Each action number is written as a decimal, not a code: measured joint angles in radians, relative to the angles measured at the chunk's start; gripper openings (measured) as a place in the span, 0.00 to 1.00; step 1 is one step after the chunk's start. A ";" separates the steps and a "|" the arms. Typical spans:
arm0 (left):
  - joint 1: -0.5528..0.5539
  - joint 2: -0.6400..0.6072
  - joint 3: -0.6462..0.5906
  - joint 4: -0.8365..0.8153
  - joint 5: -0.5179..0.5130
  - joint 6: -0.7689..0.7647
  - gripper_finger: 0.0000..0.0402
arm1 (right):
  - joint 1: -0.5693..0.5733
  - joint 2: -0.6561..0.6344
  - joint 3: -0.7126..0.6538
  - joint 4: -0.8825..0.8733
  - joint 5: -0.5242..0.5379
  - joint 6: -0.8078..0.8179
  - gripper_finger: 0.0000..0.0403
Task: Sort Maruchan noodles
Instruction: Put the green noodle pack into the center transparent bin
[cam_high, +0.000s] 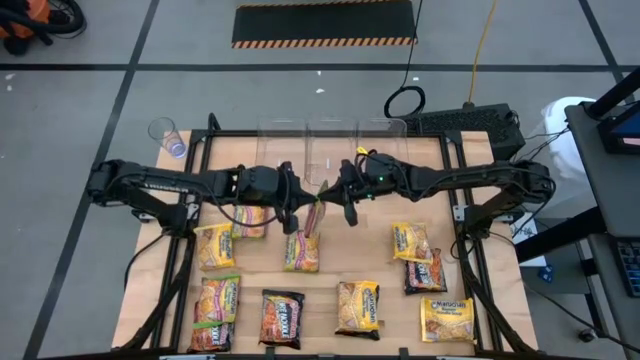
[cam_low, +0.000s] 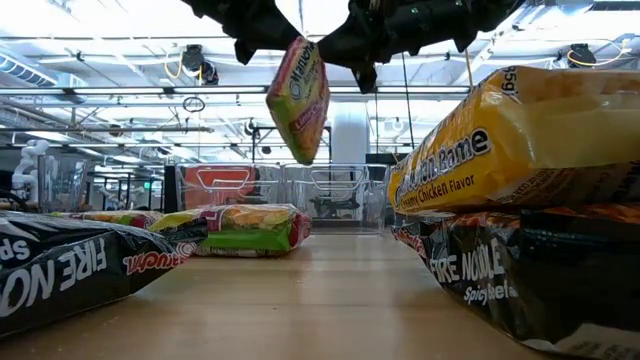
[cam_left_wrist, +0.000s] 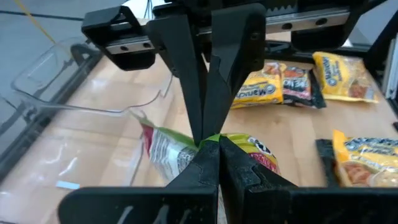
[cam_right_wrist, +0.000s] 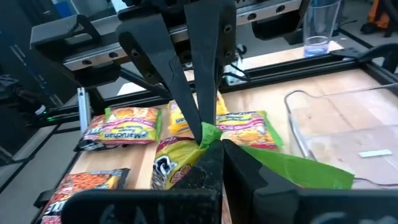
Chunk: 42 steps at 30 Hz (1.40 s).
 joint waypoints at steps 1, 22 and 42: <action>0.006 0.000 0.007 -0.013 0.001 0.011 0.00 | -0.004 -0.002 0.000 0.000 0.000 0.000 0.00; 0.204 0.000 0.169 -0.174 0.098 0.205 0.00 | -0.095 -0.083 0.000 -0.024 -0.010 -0.064 0.00; 0.368 0.000 0.169 -0.137 0.185 0.163 0.00 | -0.160 -0.085 -0.001 -0.066 0.027 -0.056 0.00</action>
